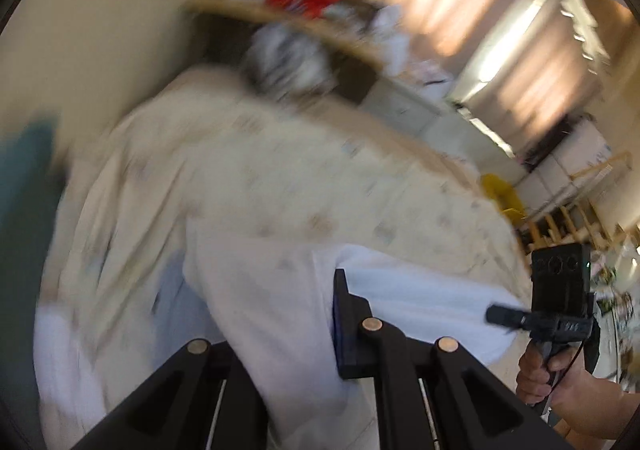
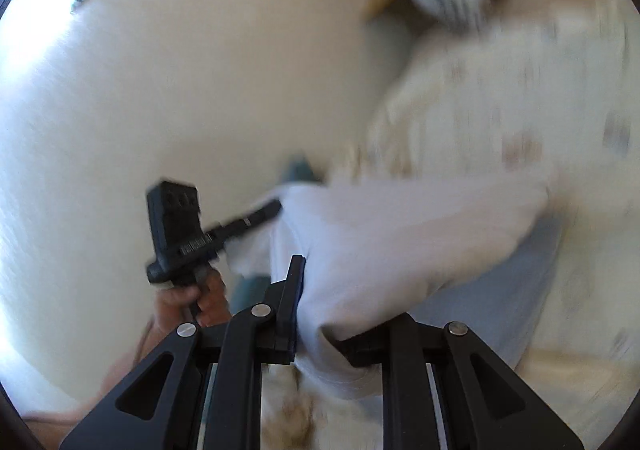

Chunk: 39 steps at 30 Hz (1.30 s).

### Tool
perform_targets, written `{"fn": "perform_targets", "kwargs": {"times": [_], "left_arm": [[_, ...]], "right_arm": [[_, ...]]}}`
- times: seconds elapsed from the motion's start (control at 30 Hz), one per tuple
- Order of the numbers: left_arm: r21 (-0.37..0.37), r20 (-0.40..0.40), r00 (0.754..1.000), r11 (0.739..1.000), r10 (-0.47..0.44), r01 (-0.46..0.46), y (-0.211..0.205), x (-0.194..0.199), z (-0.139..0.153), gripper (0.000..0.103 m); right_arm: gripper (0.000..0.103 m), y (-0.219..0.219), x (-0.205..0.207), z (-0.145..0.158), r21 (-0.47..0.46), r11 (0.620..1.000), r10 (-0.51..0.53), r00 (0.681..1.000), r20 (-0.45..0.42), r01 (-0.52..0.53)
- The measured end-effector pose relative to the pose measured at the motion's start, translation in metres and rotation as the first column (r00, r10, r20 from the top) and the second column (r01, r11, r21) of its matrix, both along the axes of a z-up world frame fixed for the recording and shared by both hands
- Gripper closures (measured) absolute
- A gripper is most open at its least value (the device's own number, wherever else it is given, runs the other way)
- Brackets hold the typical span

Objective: Fold clothes

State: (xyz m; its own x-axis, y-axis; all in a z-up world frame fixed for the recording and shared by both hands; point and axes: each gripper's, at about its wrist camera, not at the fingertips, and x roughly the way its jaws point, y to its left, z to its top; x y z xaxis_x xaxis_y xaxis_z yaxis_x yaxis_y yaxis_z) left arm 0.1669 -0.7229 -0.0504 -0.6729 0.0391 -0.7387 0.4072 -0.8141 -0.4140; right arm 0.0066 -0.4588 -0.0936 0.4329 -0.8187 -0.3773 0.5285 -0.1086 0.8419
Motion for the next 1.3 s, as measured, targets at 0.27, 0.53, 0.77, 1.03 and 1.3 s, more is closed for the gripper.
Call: {"fn": "perform_targets", "kwargs": {"times": [0.27,0.53,0.77,1.03,1.3], "left_arm": [[0.147,0.219,0.963,0.970,0.159,-0.193,0.031,0.144,-0.188,0.094],[0.136,0.325,0.926,0.960,0.190,-0.245,0.040,0.164,-0.212,0.071],[-0.035,0.268,0.938,0.975,0.219,-0.218,0.057,0.186,-0.156,0.070],[-0.007,0.147,0.986,0.997,0.074,-0.074,0.116,0.134,-0.159,0.065],[0.010,0.345,0.938,1.000,0.003,-0.007,0.160,0.108,-0.227,0.067]], "right_arm": [[0.086,0.015,0.103,-0.176,0.290,0.936,0.152,0.973,0.175,-0.198],[0.085,0.058,0.108,-0.209,0.345,0.925,0.084,0.971,0.224,-0.160],[0.085,0.091,0.123,-0.192,0.410,0.856,0.286,0.949,0.132,-0.315],[0.083,0.039,0.105,-0.111,0.349,0.933,0.215,0.911,-0.351,-0.085],[0.088,-0.011,0.142,-0.172,0.573,0.807,0.448,0.785,-0.429,-0.147]]}}
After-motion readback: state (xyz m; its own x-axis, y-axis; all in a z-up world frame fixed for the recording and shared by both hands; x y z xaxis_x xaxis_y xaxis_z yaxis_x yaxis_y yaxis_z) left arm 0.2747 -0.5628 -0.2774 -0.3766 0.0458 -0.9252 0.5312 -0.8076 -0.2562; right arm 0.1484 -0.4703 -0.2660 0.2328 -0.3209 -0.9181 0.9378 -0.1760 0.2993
